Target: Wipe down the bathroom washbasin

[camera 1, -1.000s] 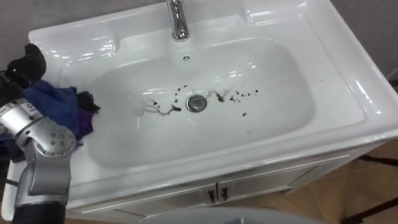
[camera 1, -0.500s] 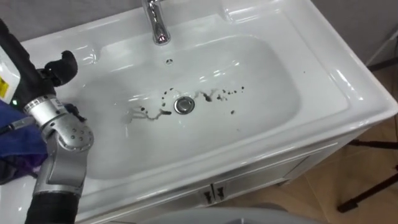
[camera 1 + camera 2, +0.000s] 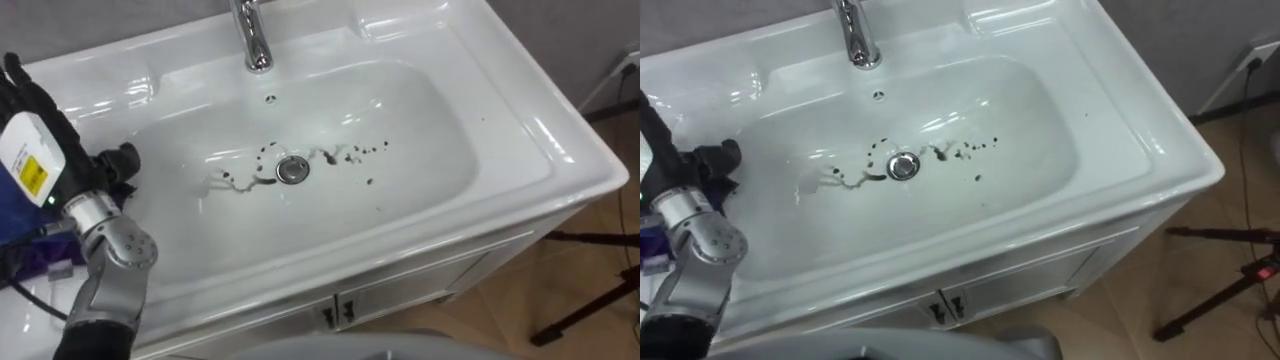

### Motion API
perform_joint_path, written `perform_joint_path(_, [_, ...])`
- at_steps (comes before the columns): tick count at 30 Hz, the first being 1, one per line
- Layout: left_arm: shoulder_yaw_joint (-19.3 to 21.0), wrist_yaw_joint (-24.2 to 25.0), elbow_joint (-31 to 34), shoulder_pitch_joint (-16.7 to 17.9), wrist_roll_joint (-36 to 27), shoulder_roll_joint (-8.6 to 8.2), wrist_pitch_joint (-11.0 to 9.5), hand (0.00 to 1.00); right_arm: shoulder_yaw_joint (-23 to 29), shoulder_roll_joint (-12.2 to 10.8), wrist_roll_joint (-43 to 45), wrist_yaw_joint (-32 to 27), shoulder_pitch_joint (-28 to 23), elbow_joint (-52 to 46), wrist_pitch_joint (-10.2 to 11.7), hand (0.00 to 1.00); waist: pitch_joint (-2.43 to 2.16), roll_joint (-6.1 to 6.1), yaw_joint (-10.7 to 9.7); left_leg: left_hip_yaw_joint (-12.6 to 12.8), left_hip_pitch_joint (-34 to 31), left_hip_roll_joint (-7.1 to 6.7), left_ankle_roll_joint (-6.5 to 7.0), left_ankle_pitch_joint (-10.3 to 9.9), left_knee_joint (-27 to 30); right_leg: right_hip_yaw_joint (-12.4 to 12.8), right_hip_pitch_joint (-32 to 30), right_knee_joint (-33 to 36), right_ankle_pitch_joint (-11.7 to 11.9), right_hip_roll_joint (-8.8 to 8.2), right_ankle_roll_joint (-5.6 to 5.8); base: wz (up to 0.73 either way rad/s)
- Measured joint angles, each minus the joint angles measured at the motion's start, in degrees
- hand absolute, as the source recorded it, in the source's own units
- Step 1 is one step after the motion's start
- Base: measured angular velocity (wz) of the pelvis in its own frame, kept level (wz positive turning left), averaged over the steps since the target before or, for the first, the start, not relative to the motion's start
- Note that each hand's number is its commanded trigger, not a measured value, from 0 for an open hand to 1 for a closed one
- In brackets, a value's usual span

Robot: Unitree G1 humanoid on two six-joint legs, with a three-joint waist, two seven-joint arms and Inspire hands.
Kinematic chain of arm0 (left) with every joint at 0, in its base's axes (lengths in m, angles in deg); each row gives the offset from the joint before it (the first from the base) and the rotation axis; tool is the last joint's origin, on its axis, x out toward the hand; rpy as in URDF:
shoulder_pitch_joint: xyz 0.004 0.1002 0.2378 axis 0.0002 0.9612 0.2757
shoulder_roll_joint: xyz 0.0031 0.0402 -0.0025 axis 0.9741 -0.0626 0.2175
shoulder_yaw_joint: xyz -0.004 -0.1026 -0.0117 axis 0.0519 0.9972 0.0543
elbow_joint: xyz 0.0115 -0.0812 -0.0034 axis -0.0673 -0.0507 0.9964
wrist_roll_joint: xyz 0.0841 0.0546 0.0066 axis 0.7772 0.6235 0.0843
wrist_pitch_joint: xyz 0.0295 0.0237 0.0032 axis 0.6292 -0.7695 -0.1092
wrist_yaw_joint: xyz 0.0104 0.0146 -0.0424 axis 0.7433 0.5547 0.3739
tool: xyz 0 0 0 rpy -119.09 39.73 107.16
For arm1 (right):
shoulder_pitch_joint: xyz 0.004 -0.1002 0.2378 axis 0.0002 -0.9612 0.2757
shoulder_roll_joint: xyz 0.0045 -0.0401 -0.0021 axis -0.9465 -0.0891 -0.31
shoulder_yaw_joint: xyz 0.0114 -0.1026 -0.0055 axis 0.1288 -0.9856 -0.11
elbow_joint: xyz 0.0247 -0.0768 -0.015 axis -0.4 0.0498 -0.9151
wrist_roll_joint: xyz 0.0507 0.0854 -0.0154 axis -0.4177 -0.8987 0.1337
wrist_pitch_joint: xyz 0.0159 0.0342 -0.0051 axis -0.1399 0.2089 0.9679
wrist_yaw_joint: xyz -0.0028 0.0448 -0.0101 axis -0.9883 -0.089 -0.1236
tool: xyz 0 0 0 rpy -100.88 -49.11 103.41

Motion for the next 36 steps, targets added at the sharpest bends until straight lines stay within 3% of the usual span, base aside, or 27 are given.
perform_joint_path(2, [0.0,0.0,-0.2,0.9,0.2,-0.84,0.9,0.00,0.0,0.0,0.0,-0.1,0.1,0.3,-0.6,0.00,-0.08,0.16,0.2,-0.1,0.0,0.00,0.00,0.0,0.0,-0.1,0.1,0.0,0.0,0.00,-0.01,0.00])
perform_joint_path(9, [-1.2,0.8,-3.2,0.9,3.3,-0.92,2.1,0.00,-0.7,0.0,-0.1,-1.6,0.8,0.4,-0.7,0.00,-0.10,0.62,0.7,-0.5,0.0,-0.01,0.00,0.0,0.1,-0.1,0.6,-0.8,0.1,0.00,-0.01,0.00])
perform_joint_path(22, [-1.3,1.1,-3.9,1.7,4.6,-0.92,2.2,0.00,-0.7,0.0,0.0,-4.4,0.8,-0.1,-0.9,0.00,0.18,0.32,1.7,-0.3,0.6,-0.03,0.00,0.0,-0.1,0.0,0.4,-0.9,0.1,0.03,-0.01,0.00])
perform_joint_path(27, [-1.4,1.0,-6.6,1.7,4.6,-1.06,2.2,0.00,-0.6,0.0,1.7,-3.6,0.8,-0.1,-2.0,0.00,-0.20,0.91,1.5,0.0,0.7,-0.02,-0.01,0.0,-0.2,0.1,0.4,-0.8,0.1,0.05,-0.01,-0.01])
perform_joint_path(36, [-2.6,1.9,-11.2,1.4,6.4,-1.66,1.7,0.00,-0.6,0.1,1.7,-2.6,0.8,-0.3,-2.6,0.00,-0.31,0.82,1.5,0.1,2.3,-0.01,-0.01,0.0,-0.6,0.2,1.8,-0.9,0.0,0.08,0.01,0.00])
